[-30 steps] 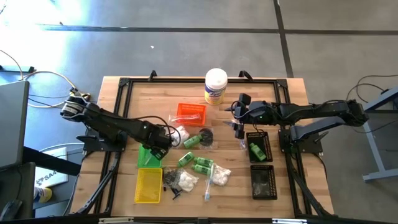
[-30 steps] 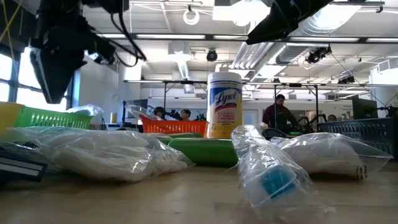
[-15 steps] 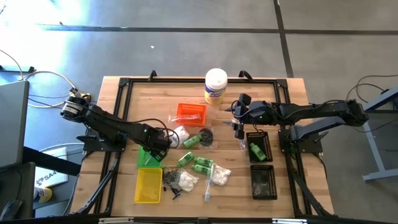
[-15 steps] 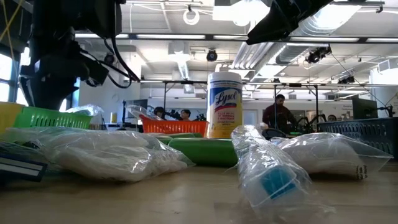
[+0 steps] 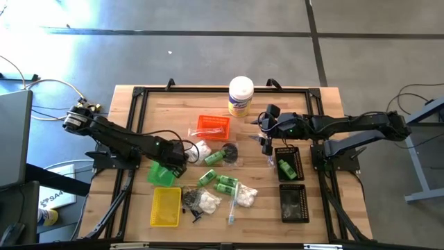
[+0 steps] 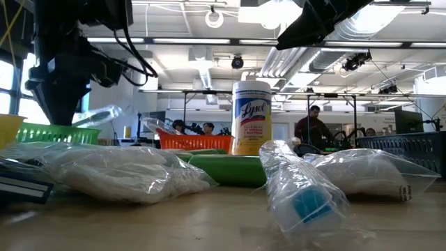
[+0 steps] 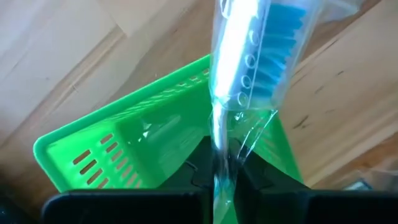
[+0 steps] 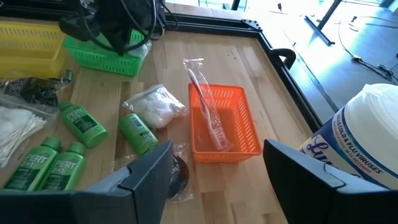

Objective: Pick & Place Travel size toiletries
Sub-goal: Put the blue toothbrush into the orange bin

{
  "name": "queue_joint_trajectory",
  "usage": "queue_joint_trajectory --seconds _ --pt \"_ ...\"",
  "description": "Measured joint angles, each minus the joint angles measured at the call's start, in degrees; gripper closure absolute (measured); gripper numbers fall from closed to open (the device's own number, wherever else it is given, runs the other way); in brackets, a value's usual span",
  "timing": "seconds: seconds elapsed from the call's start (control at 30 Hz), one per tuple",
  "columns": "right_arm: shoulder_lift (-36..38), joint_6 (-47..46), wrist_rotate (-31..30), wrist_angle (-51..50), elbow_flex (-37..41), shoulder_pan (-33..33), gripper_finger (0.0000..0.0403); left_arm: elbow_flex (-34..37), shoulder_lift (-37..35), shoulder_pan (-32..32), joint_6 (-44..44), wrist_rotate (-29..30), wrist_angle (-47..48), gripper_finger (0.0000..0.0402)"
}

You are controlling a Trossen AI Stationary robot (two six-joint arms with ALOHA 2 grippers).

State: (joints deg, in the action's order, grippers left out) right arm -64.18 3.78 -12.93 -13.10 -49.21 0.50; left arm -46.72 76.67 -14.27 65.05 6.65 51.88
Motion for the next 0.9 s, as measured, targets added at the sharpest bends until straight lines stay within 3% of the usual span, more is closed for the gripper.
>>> queue_joint_trajectory --seconds 0.17,0.37,0.6,0.77,0.9 --pt "0.0 0.5 -0.4 0.0 0.0 0.0 0.0160 -0.1 -3.8 0.0 1.5 0.8 1.0 0.0366" --pt "0.0 0.6 -0.4 0.0 0.0 0.0 0.0160 -3.8 -7.4 0.0 0.8 4.2 6.2 0.0385" --pt "0.0 1.0 -0.5 0.1 0.0 0.0 0.0160 -15.0 -9.8 0.0 -3.6 15.4 16.1 0.0374" --pt "0.0 1.0 -0.5 0.4 0.0 0.0 0.0160 -22.1 -10.2 0.0 -12.7 26.6 13.8 0.0379" --pt "0.0 1.2 -0.5 0.5 0.0 0.0 0.0160 -23.1 -10.2 0.0 -20.2 33.6 7.1 0.0382"
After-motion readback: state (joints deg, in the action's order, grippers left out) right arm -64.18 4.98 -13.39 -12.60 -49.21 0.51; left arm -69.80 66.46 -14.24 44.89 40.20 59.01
